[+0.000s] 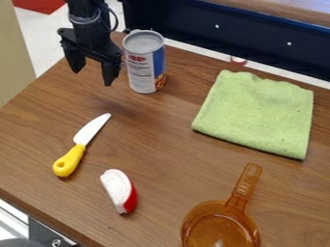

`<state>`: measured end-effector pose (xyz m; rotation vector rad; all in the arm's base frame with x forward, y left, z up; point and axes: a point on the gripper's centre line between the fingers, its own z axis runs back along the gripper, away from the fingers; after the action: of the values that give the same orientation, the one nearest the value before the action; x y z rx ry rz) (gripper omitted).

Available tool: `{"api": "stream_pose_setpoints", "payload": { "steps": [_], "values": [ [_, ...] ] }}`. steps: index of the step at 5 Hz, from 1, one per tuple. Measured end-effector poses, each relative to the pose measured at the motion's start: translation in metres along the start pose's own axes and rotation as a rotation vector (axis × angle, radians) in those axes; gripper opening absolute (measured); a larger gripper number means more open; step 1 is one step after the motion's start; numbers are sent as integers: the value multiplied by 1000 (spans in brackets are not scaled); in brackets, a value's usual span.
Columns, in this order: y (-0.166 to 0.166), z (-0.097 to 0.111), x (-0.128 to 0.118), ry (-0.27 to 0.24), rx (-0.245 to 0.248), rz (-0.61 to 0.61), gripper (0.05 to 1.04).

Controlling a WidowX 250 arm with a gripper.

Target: Put the yellow knife in the orange pot

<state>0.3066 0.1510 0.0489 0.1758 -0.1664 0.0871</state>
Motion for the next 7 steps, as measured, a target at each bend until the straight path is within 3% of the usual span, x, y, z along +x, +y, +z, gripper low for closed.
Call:
{"api": "stream_pose_setpoints", "payload": {
  "steps": [1, 2, 3, 4, 5, 7],
  "values": [
    [-4, -10, -8, 33, -18, -5, 999],
    [-10, -12, -27, 32, -53, -71, 999],
    [-10, -2, -42, -8, -82, -117, 999],
    [-12, 4, -64, -14, -86, -132, 999],
    [-18, 2, -92, 11, -107, -135, 999],
    [-29, -4, -121, 70, -180, -187, 999]
  ]
}}
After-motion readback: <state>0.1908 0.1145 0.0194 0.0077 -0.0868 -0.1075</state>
